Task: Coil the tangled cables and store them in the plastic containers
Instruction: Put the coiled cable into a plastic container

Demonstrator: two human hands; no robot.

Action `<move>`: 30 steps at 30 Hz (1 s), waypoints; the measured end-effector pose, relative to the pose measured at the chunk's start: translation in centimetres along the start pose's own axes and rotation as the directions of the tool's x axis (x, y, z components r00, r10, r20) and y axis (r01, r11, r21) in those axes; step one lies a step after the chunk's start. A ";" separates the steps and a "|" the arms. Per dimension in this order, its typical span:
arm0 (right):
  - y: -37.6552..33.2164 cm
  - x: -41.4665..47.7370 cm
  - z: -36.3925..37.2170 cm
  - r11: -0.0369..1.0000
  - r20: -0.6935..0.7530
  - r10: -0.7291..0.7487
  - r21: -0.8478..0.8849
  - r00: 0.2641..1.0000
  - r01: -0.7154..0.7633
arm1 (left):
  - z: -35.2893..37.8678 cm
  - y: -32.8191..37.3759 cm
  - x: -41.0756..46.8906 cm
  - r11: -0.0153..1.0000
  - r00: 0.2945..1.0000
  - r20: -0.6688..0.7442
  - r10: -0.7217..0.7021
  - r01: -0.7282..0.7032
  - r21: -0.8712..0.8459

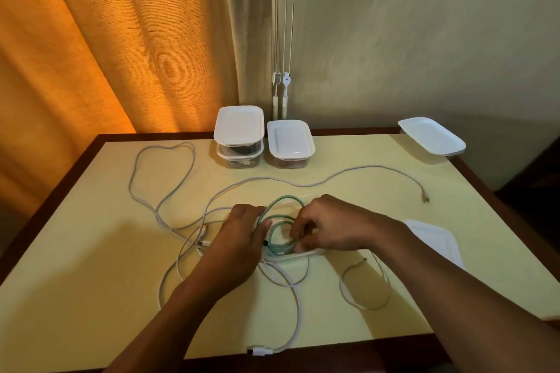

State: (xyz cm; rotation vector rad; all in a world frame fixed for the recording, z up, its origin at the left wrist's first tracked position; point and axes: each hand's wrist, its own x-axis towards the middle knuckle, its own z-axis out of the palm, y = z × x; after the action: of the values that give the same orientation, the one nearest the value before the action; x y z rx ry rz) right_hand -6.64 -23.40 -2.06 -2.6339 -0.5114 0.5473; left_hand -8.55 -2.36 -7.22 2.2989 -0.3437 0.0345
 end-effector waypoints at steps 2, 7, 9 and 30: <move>0.5 -0.6 -0.3 1.000 -0.058 -0.013 0.007 0.998 0.013 | 0.1 -0.1 0.0 1.000 1.000 -0.015 -0.017 0.017 0.009; 2.4 -3.9 0.8 0.997 -0.561 0.067 0.003 0.825 -0.079 | -0.8 0.1 -0.3 0.993 0.994 -0.036 -0.106 0.107 0.049; 2.9 -5.7 1.7 0.968 -0.708 0.238 0.112 0.665 -0.227 | -1.5 0.3 -0.1 0.987 0.990 -0.017 -0.137 0.138 0.079; 2.5 -5.5 2.3 0.998 -0.735 0.049 0.058 0.676 -0.009 | -0.9 0.6 0.8 0.959 0.987 0.082 0.140 -0.156 0.238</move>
State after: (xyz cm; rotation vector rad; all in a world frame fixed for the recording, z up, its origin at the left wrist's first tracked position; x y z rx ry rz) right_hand -11.67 -27.18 -3.49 -2.5216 -0.1804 -0.5155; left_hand -7.87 -2.24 -6.06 2.5170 -0.5732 0.0822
